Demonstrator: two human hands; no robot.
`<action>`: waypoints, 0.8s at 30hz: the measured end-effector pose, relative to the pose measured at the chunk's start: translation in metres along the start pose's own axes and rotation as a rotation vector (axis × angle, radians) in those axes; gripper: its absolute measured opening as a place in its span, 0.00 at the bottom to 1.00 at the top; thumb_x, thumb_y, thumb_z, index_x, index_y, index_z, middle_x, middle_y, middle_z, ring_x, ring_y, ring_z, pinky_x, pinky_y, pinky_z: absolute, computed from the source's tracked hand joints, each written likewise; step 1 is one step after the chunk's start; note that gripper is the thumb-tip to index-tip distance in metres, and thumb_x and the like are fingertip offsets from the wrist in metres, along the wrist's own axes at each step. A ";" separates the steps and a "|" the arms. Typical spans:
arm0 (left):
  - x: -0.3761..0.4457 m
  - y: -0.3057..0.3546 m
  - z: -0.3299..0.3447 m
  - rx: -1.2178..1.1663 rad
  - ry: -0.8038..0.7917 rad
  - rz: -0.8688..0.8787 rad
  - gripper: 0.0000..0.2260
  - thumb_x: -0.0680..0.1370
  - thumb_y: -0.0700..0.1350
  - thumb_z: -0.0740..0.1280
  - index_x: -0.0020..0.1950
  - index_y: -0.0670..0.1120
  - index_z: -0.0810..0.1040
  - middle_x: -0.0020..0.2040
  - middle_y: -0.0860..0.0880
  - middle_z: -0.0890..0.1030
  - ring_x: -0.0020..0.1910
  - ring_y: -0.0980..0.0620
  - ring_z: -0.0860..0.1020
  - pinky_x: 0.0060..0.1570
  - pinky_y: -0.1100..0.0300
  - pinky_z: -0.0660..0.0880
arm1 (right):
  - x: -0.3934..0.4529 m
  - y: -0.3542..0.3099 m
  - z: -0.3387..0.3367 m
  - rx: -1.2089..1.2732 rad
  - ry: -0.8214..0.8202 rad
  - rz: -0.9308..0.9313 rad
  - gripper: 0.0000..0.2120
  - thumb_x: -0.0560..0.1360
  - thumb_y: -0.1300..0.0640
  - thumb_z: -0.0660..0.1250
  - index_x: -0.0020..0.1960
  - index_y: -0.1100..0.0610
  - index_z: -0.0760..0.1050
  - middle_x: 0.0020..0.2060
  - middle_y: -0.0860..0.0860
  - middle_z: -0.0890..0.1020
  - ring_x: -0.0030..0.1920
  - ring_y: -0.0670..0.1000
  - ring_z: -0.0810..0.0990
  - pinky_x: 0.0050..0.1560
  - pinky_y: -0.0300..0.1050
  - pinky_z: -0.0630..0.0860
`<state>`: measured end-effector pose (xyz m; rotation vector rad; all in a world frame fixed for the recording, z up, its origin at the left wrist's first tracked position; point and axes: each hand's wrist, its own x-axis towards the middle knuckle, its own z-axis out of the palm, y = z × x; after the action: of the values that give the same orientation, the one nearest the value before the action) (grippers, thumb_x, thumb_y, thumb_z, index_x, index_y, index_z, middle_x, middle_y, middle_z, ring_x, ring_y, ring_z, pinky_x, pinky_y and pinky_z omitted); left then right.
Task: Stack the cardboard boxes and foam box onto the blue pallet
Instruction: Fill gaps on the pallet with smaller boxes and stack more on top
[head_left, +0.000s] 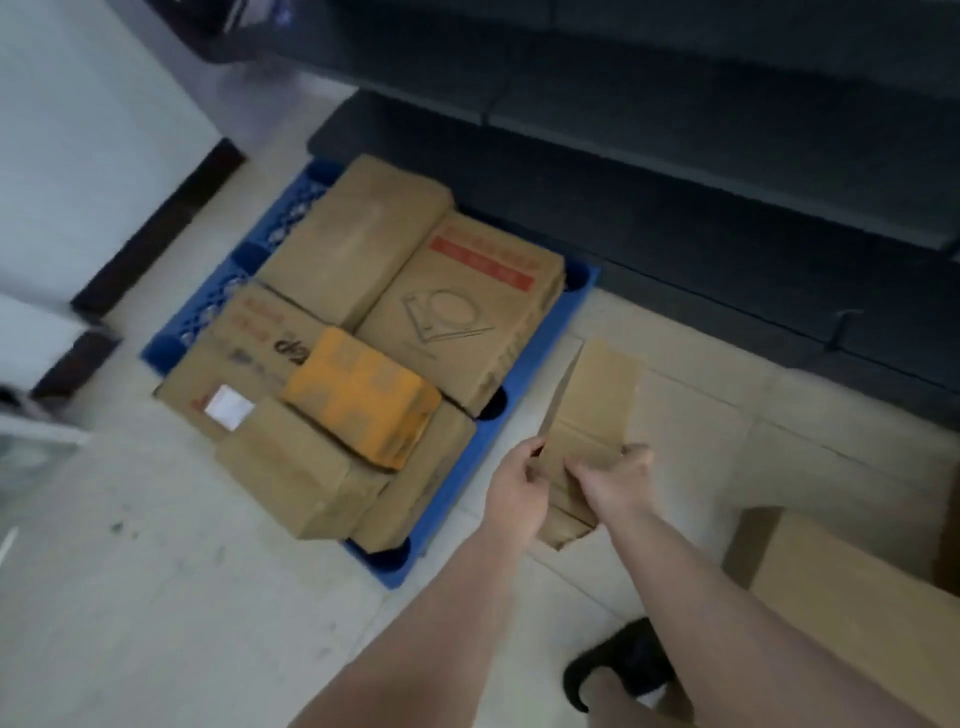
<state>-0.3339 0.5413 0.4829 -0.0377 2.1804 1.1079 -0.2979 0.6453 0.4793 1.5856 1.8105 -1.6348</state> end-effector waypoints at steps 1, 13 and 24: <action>0.001 -0.020 -0.023 -0.061 0.033 -0.025 0.16 0.79 0.36 0.59 0.65 0.48 0.74 0.58 0.51 0.77 0.57 0.51 0.76 0.57 0.60 0.73 | -0.006 -0.001 0.031 -0.032 -0.031 -0.013 0.31 0.68 0.54 0.72 0.63 0.62 0.59 0.53 0.59 0.78 0.55 0.60 0.78 0.47 0.45 0.71; 0.107 -0.237 -0.178 -0.321 0.131 -0.191 0.17 0.80 0.36 0.56 0.65 0.48 0.73 0.59 0.49 0.78 0.57 0.52 0.75 0.63 0.55 0.72 | 0.031 0.053 0.329 -0.207 -0.101 -0.083 0.32 0.70 0.54 0.70 0.69 0.57 0.60 0.60 0.57 0.76 0.57 0.59 0.77 0.54 0.51 0.77; 0.114 -0.333 -0.158 -0.516 0.392 -0.450 0.15 0.77 0.39 0.64 0.63 0.47 0.71 0.60 0.48 0.77 0.61 0.48 0.75 0.60 0.54 0.72 | 0.100 0.085 0.393 -0.292 -0.155 -0.115 0.39 0.67 0.56 0.74 0.70 0.59 0.56 0.62 0.56 0.73 0.59 0.58 0.76 0.56 0.53 0.76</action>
<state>-0.4048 0.2454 0.2461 -0.9940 1.9901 1.4369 -0.4499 0.3614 0.2190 1.2185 1.9808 -1.4147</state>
